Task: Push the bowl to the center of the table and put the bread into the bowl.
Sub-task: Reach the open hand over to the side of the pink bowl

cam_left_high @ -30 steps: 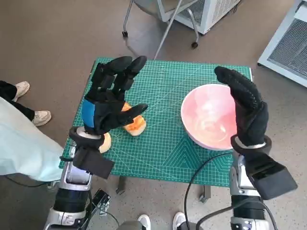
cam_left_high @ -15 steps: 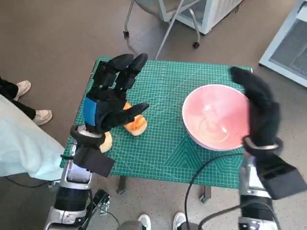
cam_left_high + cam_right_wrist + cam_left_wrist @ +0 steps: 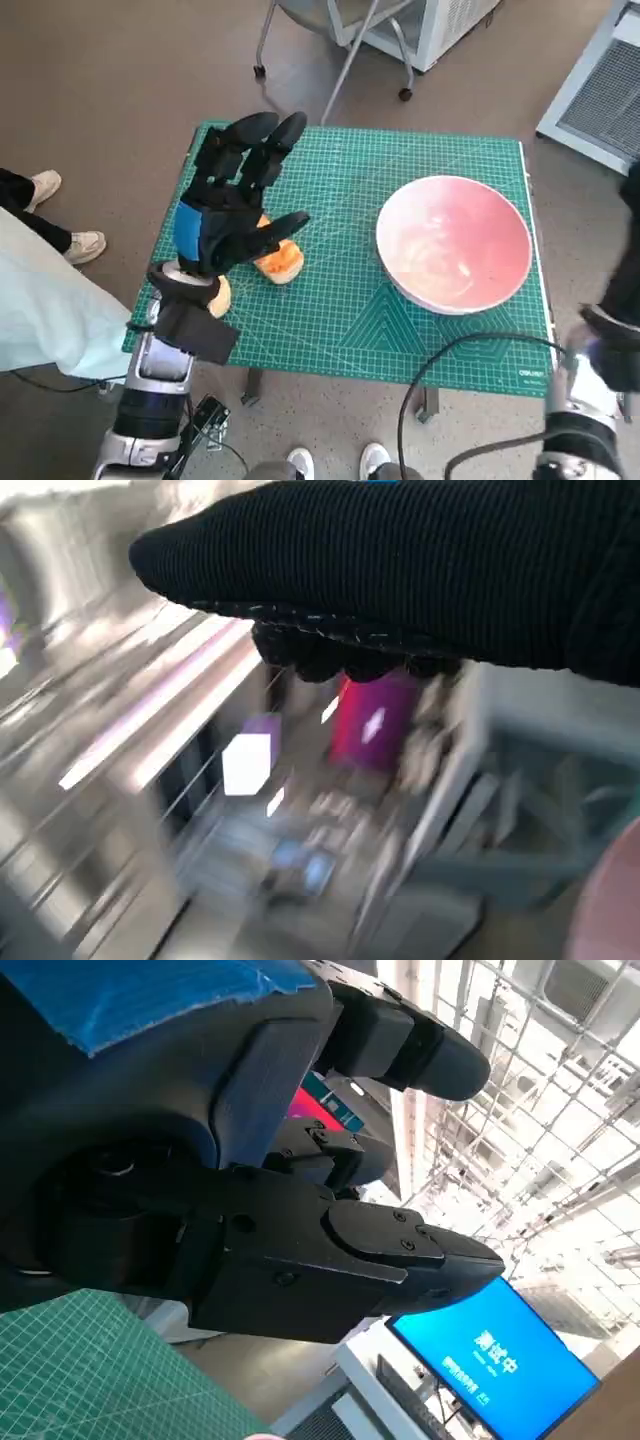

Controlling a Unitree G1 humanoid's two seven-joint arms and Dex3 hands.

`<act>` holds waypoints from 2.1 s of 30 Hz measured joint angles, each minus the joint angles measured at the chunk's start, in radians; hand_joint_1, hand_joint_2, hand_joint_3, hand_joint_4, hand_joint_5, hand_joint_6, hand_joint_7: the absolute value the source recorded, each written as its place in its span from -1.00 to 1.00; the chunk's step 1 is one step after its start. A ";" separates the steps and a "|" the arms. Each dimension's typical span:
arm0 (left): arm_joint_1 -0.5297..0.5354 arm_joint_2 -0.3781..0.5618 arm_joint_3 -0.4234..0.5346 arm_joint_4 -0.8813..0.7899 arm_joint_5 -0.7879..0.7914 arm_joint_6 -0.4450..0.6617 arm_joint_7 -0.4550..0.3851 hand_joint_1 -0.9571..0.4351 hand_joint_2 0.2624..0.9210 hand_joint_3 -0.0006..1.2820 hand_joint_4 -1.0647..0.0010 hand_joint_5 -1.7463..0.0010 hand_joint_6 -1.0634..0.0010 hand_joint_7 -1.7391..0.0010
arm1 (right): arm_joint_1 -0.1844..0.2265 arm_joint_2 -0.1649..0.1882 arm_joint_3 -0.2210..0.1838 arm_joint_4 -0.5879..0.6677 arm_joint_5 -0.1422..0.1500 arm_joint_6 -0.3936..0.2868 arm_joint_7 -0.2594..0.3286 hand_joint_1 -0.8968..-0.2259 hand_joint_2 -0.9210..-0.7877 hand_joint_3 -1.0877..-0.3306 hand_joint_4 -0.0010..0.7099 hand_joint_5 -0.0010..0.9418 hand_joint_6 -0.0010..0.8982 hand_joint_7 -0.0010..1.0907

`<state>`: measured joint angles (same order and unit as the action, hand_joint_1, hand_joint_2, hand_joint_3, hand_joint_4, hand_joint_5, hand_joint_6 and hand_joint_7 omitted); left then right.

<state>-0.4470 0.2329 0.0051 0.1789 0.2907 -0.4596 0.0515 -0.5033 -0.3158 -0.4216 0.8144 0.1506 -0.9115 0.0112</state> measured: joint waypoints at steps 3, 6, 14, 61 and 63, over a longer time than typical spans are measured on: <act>0.000 0.002 0.002 0.007 -0.004 -0.005 0.000 0.19 0.96 -0.84 0.50 0.73 0.71 0.13 | -0.014 -0.012 -0.018 0.082 0.028 -0.001 0.006 0.03 -1.00 -0.45 -0.10 -0.99 -1.00 0.52; -0.002 0.002 0.003 0.014 -0.008 -0.009 0.000 0.20 0.96 -0.84 0.50 0.73 0.71 0.13 | -0.034 -0.015 -0.028 0.155 0.052 0.004 0.020 0.02 -1.00 -0.44 -0.15 -0.99 -1.00 0.46; -0.010 0.002 0.003 0.030 -0.025 -0.019 -0.001 0.22 0.98 -0.85 0.49 0.74 0.71 0.14 | -0.091 -0.011 -0.022 0.295 0.049 0.054 0.027 0.11 -1.00 -0.51 -0.15 -0.98 -0.98 0.40; 0.025 0.050 0.054 -0.004 -0.026 -0.061 0.002 0.13 1.00 -0.84 0.39 0.83 0.62 0.25 | -0.378 0.146 0.031 0.464 0.043 0.401 0.058 0.13 -1.00 -0.53 -0.21 -0.96 -0.98 0.26; 0.028 0.053 0.055 -0.005 -0.025 -0.062 0.003 0.13 1.00 -0.84 0.39 0.83 0.62 0.25 | -0.389 0.152 0.032 0.465 0.042 0.404 0.057 0.13 -1.00 -0.53 -0.20 -0.96 -0.99 0.27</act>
<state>-0.4187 0.2862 0.0605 0.1734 0.2661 -0.5215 0.0542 -0.8922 -0.1635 -0.3893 1.2796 0.1929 -0.5070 0.0679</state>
